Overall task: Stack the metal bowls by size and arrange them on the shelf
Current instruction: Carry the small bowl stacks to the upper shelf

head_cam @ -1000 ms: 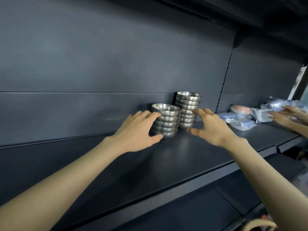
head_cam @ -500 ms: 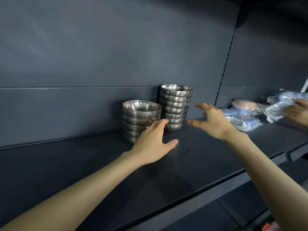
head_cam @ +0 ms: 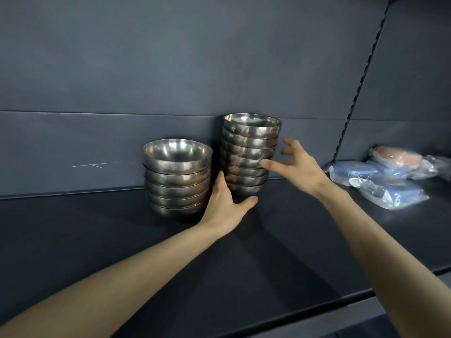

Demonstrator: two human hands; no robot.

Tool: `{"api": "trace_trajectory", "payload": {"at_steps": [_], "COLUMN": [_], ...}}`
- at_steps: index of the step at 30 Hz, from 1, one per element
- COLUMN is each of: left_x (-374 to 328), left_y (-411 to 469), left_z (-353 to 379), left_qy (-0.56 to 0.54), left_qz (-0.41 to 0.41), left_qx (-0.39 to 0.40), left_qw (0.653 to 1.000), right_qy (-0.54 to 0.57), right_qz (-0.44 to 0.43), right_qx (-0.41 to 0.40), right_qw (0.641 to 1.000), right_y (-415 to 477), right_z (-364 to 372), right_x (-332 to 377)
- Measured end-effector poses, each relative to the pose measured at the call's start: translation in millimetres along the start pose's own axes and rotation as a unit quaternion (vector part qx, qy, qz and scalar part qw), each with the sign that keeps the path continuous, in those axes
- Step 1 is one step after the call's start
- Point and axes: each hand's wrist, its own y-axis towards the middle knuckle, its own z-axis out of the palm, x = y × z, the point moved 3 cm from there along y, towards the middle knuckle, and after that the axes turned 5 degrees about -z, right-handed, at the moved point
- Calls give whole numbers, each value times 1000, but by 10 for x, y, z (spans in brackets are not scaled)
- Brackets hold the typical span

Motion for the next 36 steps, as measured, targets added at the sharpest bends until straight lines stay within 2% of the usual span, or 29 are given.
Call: {"api": "trace_trajectory", "payload": {"at_steps": [6, 15, 25, 36], "left_x": [119, 174, 200, 126], "left_y": [270, 429, 460, 150], "left_z": [89, 150, 148, 201], "left_qy": [-26, -59, -79, -71], "left_qz": [-14, -10, 2, 11], "left_qx": [-40, -43, -65, -52], "left_qw": [999, 997, 995, 996], "right_qy": [89, 168, 178, 159], "right_qz": [-8, -14, -12, -7], "right_qx": [31, 53, 27, -2], "right_qw": [996, 984, 984, 987], "right_y": [244, 381, 326, -47], "right_z": [76, 185, 172, -3], "right_x": [-108, -233, -269, -257]}}
